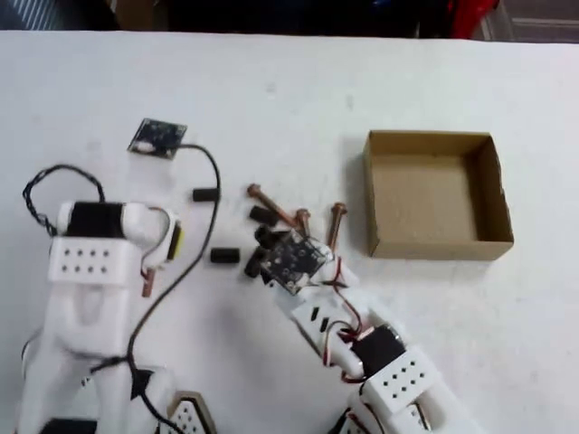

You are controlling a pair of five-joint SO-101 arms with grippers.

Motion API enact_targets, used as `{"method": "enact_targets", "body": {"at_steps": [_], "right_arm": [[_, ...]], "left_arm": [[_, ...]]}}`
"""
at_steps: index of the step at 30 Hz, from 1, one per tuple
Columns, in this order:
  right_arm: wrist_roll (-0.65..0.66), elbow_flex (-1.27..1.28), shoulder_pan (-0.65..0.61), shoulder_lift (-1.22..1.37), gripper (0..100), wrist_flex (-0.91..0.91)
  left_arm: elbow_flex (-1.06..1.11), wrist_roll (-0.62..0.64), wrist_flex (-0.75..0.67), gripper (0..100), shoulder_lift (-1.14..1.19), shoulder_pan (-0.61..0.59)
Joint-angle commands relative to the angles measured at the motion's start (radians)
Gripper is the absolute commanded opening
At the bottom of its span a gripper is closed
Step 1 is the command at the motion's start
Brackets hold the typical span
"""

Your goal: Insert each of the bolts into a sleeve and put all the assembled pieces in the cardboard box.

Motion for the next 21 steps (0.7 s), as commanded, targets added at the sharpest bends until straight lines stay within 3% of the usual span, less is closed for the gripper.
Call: {"method": "enact_targets", "body": {"at_steps": [1,7,12,15,21], "right_arm": [[-0.009,0.055,-0.012,-0.018,1.6,-0.2],[-0.012,0.118,-0.012,-0.018,1.6,-0.315],[-0.222,0.115,-0.01,-0.018,1.6,-0.318],[-0.272,0.115,-0.01,-0.018,1.6,-0.318],[-0.27,0.146,-0.012,-0.016,1.6,-0.432]], "left_arm": [[0.041,0.011,-0.094,2,-0.125,-0.001],[0.186,0.011,-0.249,2,-0.271,-0.053],[0.236,0.009,-0.324,2,-0.321,-0.044],[0.238,0.011,-0.341,2,-0.335,-0.042],[0.239,0.011,-0.334,2,-0.386,0.064]]}}
